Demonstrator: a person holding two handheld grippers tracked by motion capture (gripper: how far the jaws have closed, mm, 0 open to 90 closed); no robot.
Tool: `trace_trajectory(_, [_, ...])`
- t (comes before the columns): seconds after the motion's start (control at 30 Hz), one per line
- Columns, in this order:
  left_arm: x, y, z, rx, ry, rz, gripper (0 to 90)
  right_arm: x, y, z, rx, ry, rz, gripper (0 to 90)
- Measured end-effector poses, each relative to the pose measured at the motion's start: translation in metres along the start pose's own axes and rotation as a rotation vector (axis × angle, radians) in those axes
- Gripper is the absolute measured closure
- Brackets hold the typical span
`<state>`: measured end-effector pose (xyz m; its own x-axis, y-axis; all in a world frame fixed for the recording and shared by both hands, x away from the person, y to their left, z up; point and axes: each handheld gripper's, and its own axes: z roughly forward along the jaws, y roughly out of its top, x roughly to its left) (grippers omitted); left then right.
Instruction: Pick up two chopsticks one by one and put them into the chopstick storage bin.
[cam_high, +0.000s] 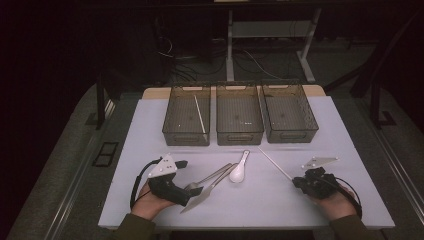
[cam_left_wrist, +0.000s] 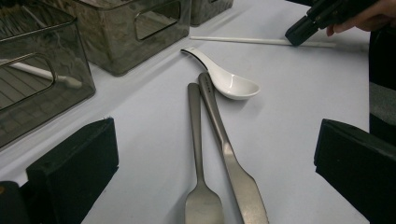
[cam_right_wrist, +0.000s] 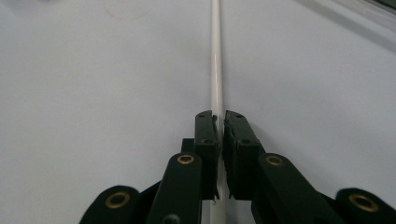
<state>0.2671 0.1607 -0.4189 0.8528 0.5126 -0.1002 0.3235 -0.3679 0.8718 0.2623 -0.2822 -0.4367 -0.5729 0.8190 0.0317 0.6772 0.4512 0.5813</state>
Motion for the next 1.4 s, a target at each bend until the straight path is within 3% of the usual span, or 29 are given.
trace_trajectory(0.17, [0.0,0.0,0.0,0.002,0.0,0.004,0.0,-0.01,-0.005,0.0,-0.011,0.017,-0.003,84.2])
trace_trajectory(0.47, [-0.001,0.0,0.001,0.006,-0.001,0.005,0.0,-0.008,-0.008,0.001,-0.022,0.012,-0.051,84.0])
trace_trajectory(0.63, [-0.001,0.0,0.0,0.003,-0.001,0.006,0.0,-0.009,-0.007,0.0,-0.033,0.014,-0.037,84.4])
trace_trajectory(0.93, [0.0,0.0,0.0,0.006,-0.001,0.006,0.0,-0.016,-0.004,-0.026,-0.135,0.07,0.012,84.3])
trace_trajectory(1.17, [-0.001,0.0,0.001,0.008,-0.001,0.008,0.0,-0.015,-0.002,-0.049,-0.196,0.125,0.002,84.3])
trace_trajectory(1.4, [0.0,0.0,0.001,0.008,-0.002,0.006,0.0,-0.012,0.021,-0.054,-0.247,0.164,-0.026,84.3])
